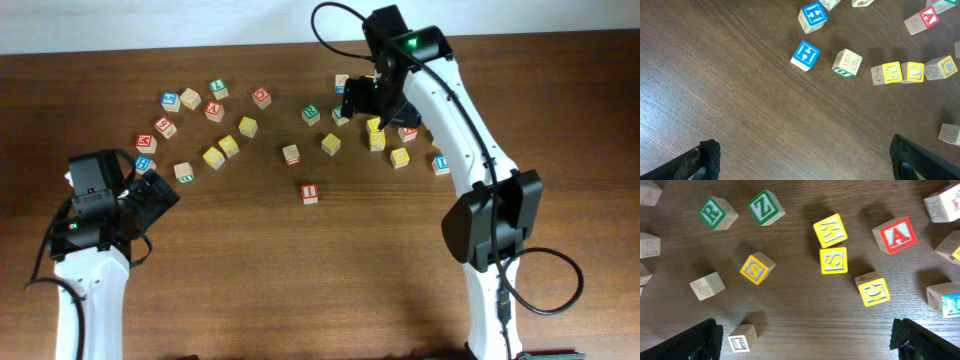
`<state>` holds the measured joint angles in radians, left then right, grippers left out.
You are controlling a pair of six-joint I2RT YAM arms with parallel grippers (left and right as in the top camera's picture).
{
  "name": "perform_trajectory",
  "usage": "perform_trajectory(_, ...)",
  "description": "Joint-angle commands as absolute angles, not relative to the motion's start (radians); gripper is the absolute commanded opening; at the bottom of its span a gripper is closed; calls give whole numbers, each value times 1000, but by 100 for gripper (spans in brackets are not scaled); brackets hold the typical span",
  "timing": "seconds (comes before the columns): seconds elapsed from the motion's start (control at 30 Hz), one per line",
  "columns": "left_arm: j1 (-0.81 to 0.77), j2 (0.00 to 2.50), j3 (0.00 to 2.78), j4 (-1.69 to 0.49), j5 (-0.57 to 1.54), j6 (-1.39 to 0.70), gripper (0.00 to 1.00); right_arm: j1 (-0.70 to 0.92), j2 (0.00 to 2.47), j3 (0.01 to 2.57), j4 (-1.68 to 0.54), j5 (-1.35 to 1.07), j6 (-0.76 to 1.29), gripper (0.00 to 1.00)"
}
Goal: Spell out ICRA
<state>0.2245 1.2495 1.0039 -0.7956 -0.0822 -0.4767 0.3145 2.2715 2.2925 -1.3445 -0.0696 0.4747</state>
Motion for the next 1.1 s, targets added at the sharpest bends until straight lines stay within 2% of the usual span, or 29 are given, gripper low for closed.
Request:
perform_trajectory(0.0,223,1253,1005,-794,-75,-489,99,327,2291,2296,-1342,-71,477,99)
perform_trajectory(0.33,223,1253,1005,-820,-56,-489,99,366,2297,2295,-1301,-135,476,98)
perform_trajectory(0.43,223,1253,1005,-820,12,-488,99,367,2297,2295,-1289,-136,477,98)
perform_trajectory(0.67,222,1253,1005,-702,350,-202,99,367,2297,2295,-1270,-135,477,98)
perform_trajectory(0.83,215,1296,1103,-709,352,-140,99,367,2297,2295,-1237,-136,477,99)
perform_trajectory(0.97,191,1394,1266,-832,290,-118,99,367,2297,2295,-1237,-186,464,98)
perform_trajectory(1.03,195,1429,1295,-863,201,-150,99,373,2297,2296,-1195,-324,306,99)
perform_trajectory(1.07,208,1436,1295,-888,120,-260,99,386,2297,2296,-1157,-355,265,98)
